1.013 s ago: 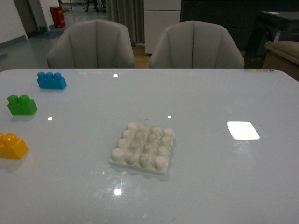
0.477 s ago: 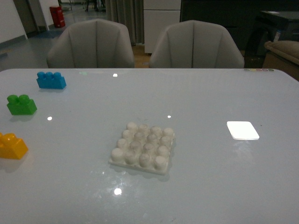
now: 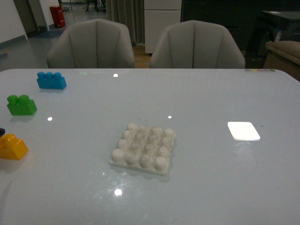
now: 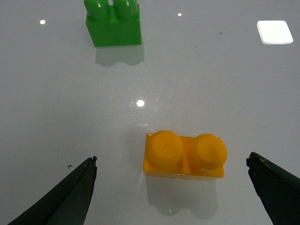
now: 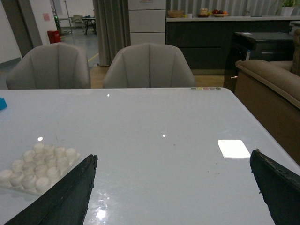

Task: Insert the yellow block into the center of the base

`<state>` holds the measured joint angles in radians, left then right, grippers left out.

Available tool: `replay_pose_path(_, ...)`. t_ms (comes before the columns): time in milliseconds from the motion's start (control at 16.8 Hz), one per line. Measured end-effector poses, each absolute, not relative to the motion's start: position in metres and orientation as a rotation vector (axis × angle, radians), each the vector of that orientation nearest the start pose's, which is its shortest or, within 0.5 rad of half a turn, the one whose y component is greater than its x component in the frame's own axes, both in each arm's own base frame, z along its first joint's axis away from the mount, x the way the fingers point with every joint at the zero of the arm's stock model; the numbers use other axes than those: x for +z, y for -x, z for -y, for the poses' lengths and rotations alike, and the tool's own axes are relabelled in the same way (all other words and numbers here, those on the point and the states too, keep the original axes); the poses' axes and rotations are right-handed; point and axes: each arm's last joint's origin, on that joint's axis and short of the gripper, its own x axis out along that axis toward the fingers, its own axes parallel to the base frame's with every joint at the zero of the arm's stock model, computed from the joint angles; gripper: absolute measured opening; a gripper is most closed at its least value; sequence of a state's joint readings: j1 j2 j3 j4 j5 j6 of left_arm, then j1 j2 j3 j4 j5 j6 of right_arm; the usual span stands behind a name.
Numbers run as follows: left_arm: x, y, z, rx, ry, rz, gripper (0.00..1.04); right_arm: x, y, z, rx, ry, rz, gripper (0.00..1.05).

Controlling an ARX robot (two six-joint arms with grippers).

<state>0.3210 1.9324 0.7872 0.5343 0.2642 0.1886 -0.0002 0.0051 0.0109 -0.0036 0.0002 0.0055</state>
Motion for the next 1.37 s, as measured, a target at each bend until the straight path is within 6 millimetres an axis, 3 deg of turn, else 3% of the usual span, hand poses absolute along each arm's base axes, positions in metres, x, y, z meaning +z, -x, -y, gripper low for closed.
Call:
replay_pose_path(715,0.083,-0.351,-0.094,-0.041,0.065,-0.566,0.98,0.167,-0.097,0.000,0.000,-0.006,0.002,0.98)
replay_pose_path(1371,0.060,-0.354,-0.092,-0.050,0.066,-0.585,0.98,0.167,-0.097,0.000,0.000,-0.006,0.002,0.98)
